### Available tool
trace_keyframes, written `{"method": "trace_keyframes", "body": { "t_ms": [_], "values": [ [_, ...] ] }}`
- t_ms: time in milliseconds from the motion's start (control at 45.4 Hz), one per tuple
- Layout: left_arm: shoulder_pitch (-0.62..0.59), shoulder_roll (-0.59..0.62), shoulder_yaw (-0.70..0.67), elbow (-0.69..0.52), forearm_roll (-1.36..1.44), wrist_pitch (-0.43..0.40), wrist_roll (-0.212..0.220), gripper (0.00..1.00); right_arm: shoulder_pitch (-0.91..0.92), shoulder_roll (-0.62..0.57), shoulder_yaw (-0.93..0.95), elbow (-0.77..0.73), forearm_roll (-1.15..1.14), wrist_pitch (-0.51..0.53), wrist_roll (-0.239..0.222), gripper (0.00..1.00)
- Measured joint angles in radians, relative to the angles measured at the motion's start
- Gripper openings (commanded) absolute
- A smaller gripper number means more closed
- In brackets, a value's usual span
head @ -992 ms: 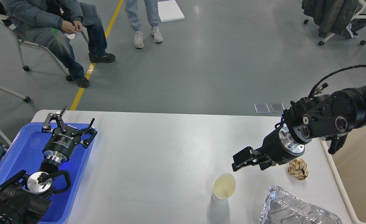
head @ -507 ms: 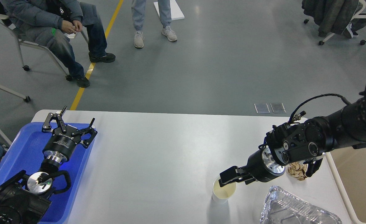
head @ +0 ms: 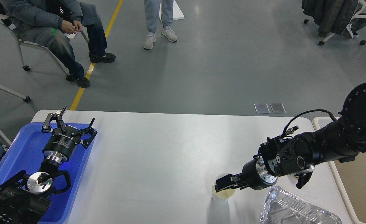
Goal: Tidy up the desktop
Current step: 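Lower the open right gripper down onto the white paper cup, then close the right gripper around the white paper cup, then lift the cup with the right gripper and carry it over the beige bin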
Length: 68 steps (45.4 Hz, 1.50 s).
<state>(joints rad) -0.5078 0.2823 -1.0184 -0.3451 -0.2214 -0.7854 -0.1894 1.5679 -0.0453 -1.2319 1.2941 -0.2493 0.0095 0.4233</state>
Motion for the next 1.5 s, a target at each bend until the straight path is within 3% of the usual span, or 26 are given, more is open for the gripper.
{"method": "trace_keyframes", "body": {
  "t_ms": [309,1212,1499],
  "values": [
    [0.0,0.0,0.0,0.0,0.0,0.0,0.001,1.0,-0.038,0.034,-0.031,-0.034,-0.007,-0.025,0.0,0.0],
    [0.0,0.0,0.001,0.0,0.0,0.0,0.001,1.0,0.022,0.045,-0.083,-0.02,-0.003,-0.019,0.002,0.0],
    [0.0,0.0,0.001,0.0,0.0,0.0,0.0,1.0,0.209,-0.048,-0.086,0.093,-0.011,0.081,0.001,0.0]
  ]
}}
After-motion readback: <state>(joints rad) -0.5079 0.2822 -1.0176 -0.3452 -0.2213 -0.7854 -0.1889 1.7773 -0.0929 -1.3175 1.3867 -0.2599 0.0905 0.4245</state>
